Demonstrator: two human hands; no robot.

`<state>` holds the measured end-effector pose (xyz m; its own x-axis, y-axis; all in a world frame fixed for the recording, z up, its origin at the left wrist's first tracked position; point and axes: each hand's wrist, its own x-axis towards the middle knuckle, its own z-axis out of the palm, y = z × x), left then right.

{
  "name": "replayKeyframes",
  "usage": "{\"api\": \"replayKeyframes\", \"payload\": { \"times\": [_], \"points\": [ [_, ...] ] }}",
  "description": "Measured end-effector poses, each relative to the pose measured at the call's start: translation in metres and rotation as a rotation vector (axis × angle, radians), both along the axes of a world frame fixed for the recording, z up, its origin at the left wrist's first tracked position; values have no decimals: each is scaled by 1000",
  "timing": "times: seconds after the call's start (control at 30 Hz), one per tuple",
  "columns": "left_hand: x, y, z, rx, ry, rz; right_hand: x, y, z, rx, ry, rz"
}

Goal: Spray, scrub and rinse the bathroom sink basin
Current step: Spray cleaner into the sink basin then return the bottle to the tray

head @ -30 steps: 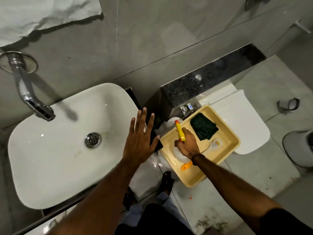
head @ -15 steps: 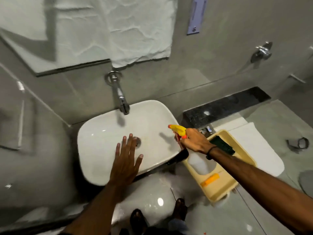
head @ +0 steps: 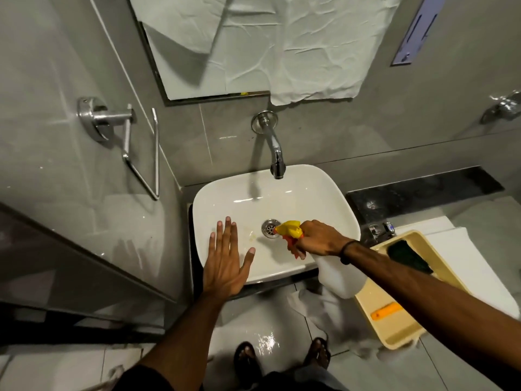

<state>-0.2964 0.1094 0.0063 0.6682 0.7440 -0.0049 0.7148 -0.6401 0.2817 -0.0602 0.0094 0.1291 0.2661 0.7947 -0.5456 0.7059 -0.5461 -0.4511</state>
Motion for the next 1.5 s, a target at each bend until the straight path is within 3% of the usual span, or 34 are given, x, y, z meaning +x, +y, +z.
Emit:
{"api": "replayKeyframes", "payload": {
  "times": [0.33,0.63,0.83,1.17,1.37,1.5],
  "points": [
    [2,1,-2,-3,-2,2,-1,1,-3,43,30,-36],
    [1,0,-2,-17,4,-2,35,-21,5,-35,-102,-61],
    [1,0,-1,-28,-3,-19,55,-36,6,12,-190,-202],
    [43,-12,2,-51,-79,-170,84,-60,2,124,-64,-215],
    [123,-48,8,-74,-68,-345,120,-111,-15,381,-87,-492],
    [185,-77,12,-75,-58,-443,148,-150,-33,429,-184,-677]
  ]
}}
